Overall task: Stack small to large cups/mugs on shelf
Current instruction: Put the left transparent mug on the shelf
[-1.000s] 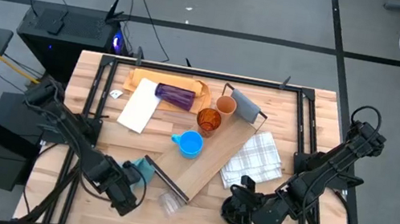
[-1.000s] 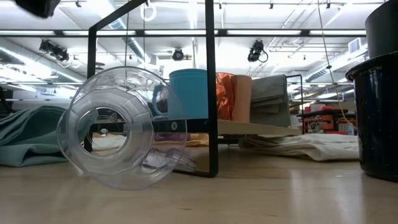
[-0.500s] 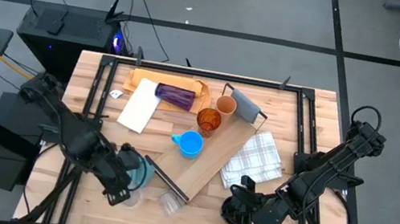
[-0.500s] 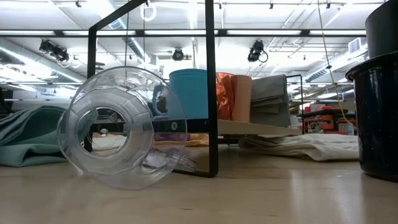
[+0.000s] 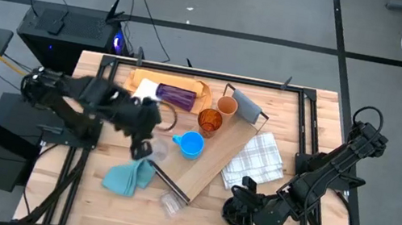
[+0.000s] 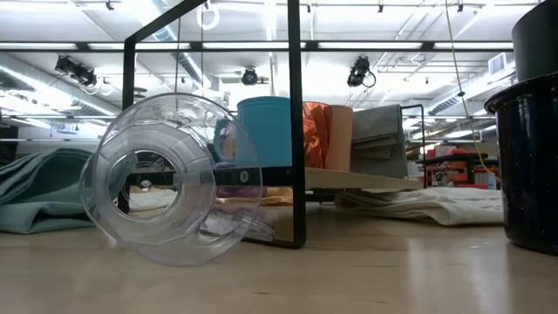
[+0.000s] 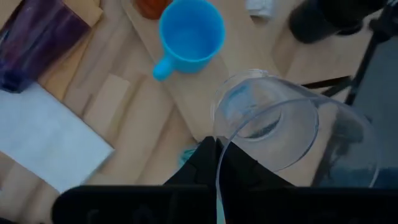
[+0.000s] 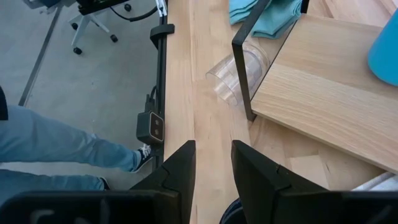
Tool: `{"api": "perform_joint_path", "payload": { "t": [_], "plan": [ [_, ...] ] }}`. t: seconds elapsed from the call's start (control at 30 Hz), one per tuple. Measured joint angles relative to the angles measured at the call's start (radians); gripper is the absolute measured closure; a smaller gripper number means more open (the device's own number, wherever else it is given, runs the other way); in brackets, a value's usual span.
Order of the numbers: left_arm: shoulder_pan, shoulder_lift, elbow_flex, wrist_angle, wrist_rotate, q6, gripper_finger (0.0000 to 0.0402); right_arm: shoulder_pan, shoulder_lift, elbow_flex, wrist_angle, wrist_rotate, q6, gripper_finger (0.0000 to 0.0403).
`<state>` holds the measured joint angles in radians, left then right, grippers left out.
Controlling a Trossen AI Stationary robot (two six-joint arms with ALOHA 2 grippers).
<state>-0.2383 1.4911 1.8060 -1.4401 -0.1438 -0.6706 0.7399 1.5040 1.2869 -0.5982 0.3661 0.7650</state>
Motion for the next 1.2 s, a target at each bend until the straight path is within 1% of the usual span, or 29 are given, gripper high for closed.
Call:
{"api": "perform_joint_path", "payload": {
  "t": [0.1,0.23,0.37,0.5,0.67,0.8,0.97,1.2],
  "plan": [
    [0.08,0.015,-0.014,-0.001,0.06,0.114,0.0392,0.0,0.0,0.0,0.0,0.0,0.019,0.0292],
    [0.142,0.059,-0.014,-0.007,0.1,0.24,0.0395,0.0,0.0,0.0,0.002,0.0,0.026,0.0292],
    [0.179,0.13,-0.015,-0.012,0.104,0.312,0.0392,0.0,0.0,0.0,0.005,0.0,0.029,0.0292],
    [0.186,0.201,-0.015,-0.01,0.118,0.389,0.0396,0.0,0.0,0.0,0.005,0.0,0.03,0.0292],
    [0.181,0.264,-0.016,-0.01,0.122,0.393,0.039,0.0,0.0,0.0,0.004,0.0,0.053,0.0292],
    [0.178,0.301,-0.016,0.013,0.119,0.347,0.0395,0.0,0.0,0.0,0.004,0.0,0.055,0.0292],
    [0.172,0.327,-0.016,0.041,0.119,0.262,0.0389,0.0,0.0,0.0,0.002,0.003,0.055,0.0292],
    [0.137,0.331,-0.016,0.037,0.088,0.224,0.0395,0.0,0.0,0.0,0.0,0.003,0.053,0.0292]
  ]
}}
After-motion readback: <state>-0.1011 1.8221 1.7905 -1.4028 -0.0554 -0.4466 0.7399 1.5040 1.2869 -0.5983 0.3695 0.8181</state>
